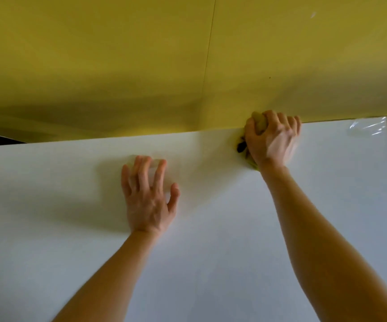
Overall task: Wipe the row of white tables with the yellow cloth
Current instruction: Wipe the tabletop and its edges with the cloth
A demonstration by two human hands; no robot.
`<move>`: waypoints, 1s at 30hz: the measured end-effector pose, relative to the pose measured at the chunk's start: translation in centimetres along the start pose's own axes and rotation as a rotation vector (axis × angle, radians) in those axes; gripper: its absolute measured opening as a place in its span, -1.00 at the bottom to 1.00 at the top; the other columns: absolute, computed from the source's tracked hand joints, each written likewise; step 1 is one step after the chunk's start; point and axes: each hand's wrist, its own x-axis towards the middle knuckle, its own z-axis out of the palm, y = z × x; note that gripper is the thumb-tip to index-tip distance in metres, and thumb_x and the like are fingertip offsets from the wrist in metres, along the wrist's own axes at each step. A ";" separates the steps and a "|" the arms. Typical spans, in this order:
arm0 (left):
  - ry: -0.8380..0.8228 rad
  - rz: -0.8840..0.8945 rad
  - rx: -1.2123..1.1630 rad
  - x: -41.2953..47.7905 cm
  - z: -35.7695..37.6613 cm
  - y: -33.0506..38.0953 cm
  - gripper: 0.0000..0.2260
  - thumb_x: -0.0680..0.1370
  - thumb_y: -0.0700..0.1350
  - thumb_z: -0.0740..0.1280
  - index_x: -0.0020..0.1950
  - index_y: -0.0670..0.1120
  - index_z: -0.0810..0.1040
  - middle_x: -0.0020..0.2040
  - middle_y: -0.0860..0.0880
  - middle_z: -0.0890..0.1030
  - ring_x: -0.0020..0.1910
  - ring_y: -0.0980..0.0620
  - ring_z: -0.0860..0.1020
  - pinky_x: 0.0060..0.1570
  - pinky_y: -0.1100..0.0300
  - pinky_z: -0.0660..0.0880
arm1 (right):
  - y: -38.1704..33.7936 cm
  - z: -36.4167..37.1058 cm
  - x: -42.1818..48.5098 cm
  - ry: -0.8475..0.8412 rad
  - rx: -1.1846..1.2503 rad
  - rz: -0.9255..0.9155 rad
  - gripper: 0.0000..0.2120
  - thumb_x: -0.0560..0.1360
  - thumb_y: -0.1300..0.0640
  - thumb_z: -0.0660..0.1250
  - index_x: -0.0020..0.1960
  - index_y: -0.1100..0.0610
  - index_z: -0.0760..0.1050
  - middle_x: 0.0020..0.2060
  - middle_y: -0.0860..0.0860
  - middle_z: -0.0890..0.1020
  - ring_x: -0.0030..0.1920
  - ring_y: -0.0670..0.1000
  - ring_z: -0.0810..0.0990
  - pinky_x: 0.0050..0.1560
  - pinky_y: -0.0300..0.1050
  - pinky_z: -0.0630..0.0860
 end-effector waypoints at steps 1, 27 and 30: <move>0.006 -0.001 -0.006 0.0 0.0 -0.1 -0.48 0.70 0.13 0.25 0.59 -0.10 0.50 0.57 -0.28 0.42 0.65 -0.34 0.32 0.63 -0.40 0.15 | -2.5 0.8 -1.1 -0.019 0.018 -0.003 -0.69 0.53 -0.14 0.38 -0.11 0.12 0.61 -0.17 0.16 0.67 -0.08 0.29 0.58 0.21 0.14 0.49; 0.038 0.001 0.041 0.2 -0.1 0.5 -0.52 0.71 0.15 0.21 0.60 0.03 0.48 0.57 -0.26 0.43 0.66 -0.32 0.31 0.63 -0.36 0.15 | -14.9 2.2 -5.8 -0.284 0.181 -0.410 -0.70 0.52 -0.16 0.39 -0.13 0.09 0.60 -0.18 0.12 0.68 -0.09 0.26 0.63 -0.03 0.08 0.48; 0.063 0.029 0.036 0.2 -0.1 0.3 -0.52 0.72 0.17 0.22 0.63 0.06 0.47 0.57 -0.26 0.42 0.65 -0.32 0.32 0.63 -0.36 0.15 | -8.6 1.5 -2.7 -0.291 0.135 -0.445 -0.64 0.54 -0.24 0.33 -0.06 0.06 0.62 -0.14 0.11 0.71 -0.05 0.28 0.65 0.00 0.10 0.55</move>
